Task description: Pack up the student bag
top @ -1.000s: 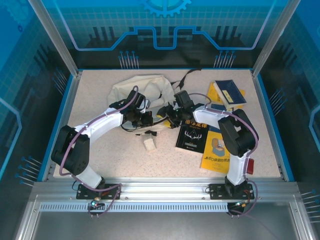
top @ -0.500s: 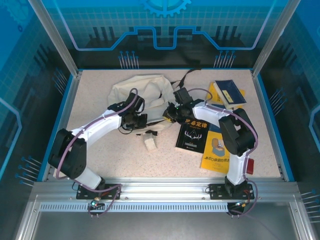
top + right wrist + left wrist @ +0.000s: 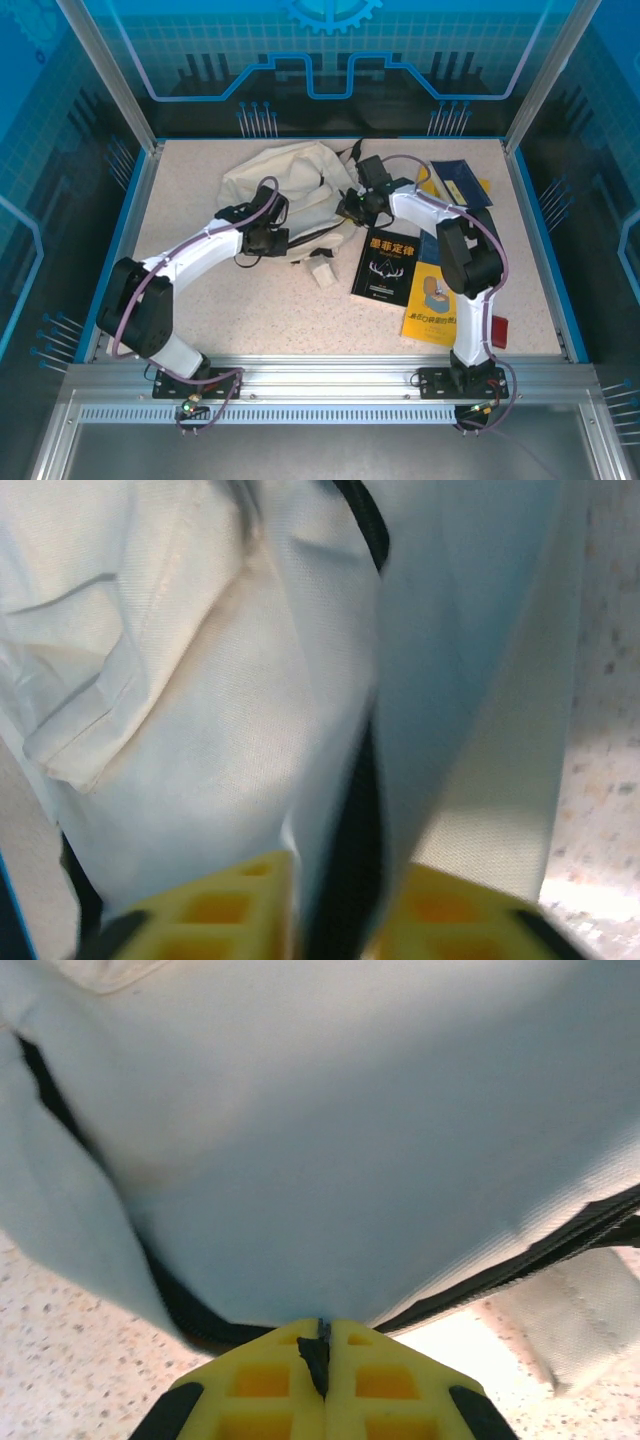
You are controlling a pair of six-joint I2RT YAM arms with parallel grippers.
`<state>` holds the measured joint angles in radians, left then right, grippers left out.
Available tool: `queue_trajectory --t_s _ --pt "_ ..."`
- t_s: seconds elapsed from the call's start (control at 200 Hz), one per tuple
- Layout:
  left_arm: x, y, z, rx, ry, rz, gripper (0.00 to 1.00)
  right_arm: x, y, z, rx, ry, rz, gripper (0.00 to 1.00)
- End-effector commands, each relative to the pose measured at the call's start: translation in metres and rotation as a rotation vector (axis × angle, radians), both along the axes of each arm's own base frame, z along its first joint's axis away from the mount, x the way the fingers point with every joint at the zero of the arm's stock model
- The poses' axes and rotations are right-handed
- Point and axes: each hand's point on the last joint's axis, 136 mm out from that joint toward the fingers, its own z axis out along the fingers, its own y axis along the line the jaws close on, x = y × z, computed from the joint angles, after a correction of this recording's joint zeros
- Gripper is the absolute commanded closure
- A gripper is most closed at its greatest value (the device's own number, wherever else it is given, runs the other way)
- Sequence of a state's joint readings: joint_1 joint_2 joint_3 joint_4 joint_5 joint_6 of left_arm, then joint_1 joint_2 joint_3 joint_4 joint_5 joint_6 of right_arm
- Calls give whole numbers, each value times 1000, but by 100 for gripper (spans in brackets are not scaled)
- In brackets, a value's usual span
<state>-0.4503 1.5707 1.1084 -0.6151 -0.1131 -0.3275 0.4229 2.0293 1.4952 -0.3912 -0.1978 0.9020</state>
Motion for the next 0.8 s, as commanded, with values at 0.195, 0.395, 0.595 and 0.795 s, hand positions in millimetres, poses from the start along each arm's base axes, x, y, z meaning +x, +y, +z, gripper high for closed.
queue_trajectory --t_s 0.195,0.395,0.595,0.795 --pt "20 -81 40 -364 -66 -193 100 -51 -9 31 84 47 -69 26" --pt "29 -104 54 -486 -84 -208 100 -76 -11 38 229 102 -173 25" --pt "35 -107 52 -496 -87 -199 100 -81 4 51 368 154 -261 24" --pt "33 -102 49 -465 -89 -198 100 -80 35 42 450 253 -322 24"
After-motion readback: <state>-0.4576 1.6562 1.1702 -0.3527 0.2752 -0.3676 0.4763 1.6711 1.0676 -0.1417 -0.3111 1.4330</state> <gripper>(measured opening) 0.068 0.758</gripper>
